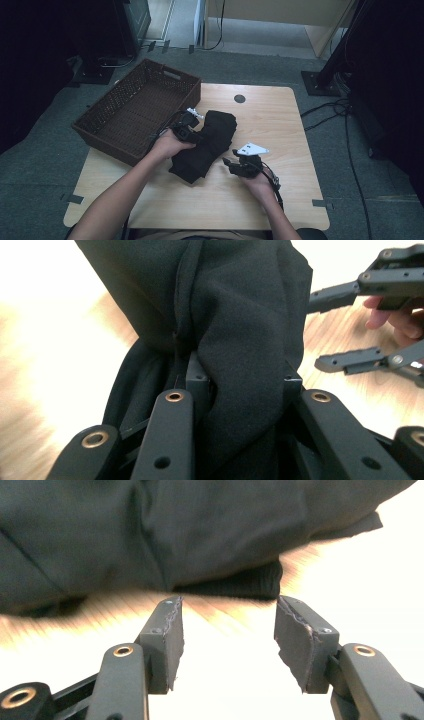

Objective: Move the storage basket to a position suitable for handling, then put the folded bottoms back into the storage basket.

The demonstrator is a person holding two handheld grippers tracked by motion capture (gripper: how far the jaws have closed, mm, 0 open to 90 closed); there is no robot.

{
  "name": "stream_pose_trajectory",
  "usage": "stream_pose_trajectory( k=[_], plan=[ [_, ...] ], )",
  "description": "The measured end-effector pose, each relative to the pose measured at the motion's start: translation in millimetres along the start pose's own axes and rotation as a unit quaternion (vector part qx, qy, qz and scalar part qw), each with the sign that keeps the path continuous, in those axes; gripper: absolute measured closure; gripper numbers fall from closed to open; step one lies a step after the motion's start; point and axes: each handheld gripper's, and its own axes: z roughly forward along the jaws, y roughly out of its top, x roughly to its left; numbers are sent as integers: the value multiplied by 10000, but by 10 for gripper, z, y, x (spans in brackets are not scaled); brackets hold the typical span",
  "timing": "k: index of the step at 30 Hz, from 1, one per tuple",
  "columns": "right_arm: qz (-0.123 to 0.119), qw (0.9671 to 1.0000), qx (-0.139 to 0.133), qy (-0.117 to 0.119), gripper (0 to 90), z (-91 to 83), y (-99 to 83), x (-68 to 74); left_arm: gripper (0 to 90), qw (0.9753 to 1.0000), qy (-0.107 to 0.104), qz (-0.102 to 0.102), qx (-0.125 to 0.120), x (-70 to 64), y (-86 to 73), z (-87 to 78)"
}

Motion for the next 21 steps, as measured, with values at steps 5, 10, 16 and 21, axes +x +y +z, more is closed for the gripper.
stream_pose_trajectory(
  k=[5, 10, 16, 21],
  plan=[
    [-41, 9997, 218, -63, 440, 42, -11, 27, 705, 9999, 28, 84, -95, -18, 58, -160],
    [-82, 9995, 291, -73, 437, 66, -19, 33, 705, 9997, 104, 183, -148, -43, 132, -331],
    [-87, 9992, 389, -53, 427, 97, -31, 45, 705, 9996, 141, 136, -216, 14, 206, -541],
    [-145, 9988, 462, -71, 425, 111, -37, 55, 705, 9993, 213, 109, -280, 69, 299, -753]
  ],
)
